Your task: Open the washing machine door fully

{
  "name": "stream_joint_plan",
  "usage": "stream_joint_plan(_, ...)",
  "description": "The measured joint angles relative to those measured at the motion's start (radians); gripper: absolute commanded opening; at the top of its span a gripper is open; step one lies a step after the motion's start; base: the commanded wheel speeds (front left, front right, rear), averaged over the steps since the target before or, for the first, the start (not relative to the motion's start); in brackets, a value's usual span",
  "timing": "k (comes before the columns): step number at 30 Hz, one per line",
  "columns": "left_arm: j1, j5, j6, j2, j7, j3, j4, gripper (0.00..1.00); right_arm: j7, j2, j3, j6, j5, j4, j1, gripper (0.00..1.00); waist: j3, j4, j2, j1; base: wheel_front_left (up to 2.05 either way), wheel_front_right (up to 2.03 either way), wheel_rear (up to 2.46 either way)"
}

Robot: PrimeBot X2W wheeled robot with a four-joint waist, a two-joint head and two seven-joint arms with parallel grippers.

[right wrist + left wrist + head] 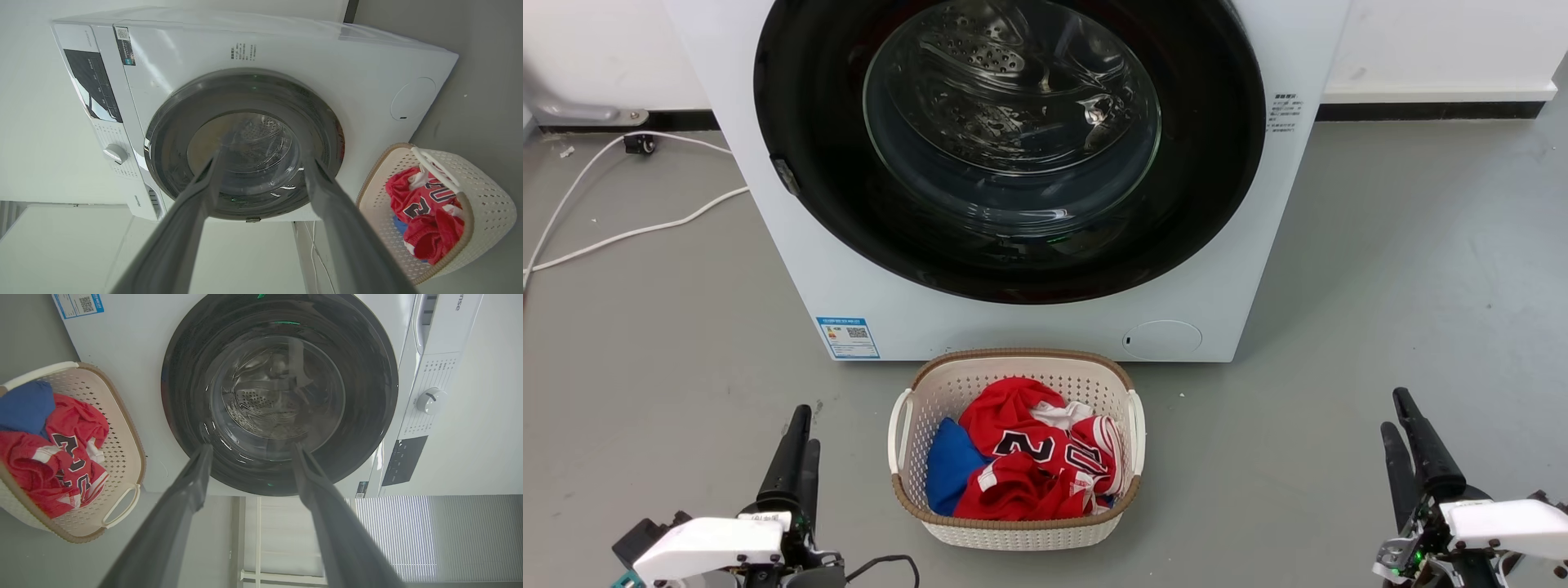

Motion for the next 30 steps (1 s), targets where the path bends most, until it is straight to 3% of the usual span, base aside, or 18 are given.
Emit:
stream_joint_plan(6, 0.0, 0.119, 0.025, 0.0, -0.028, -0.005, -0.042, 1.0, -0.028, 0.0, 0.001, 0.0, -0.126, -0.042, 0.01, 1.0, 0.002, 0.001, 0.0, 0.0, 0.0, 0.0, 0.0)
stream_joint_plan(7, 0.001, 0.187, 0.04, 0.0, -0.04, -0.013, -0.064, 1.0, -0.04, 0.0, 0.005, 0.0, -0.199, -0.066, 0.013, 1.0, 0.003, 0.001, 0.0, 0.0, 0.0, 0.0, 0.0)
stream_joint_plan(19, 0.013, 0.456, 0.099, 0.0, -0.089, -0.06, -0.118, 1.0, -0.089, 0.0, 0.033, 0.0, -0.513, -0.147, 0.037, 1.0, 0.005, 0.002, 0.0, 0.0, 0.0, 0.0, 0.0)
stream_joint_plan(30, 0.03, 0.667, 0.142, 0.001, -0.127, -0.103, -0.146, 1.0, -0.127, 0.0, 0.053, 0.0, -0.716, -0.194, 0.054, 1.0, 0.005, 0.004, 0.0, 0.0, 0.0, 0.0, 0.0)
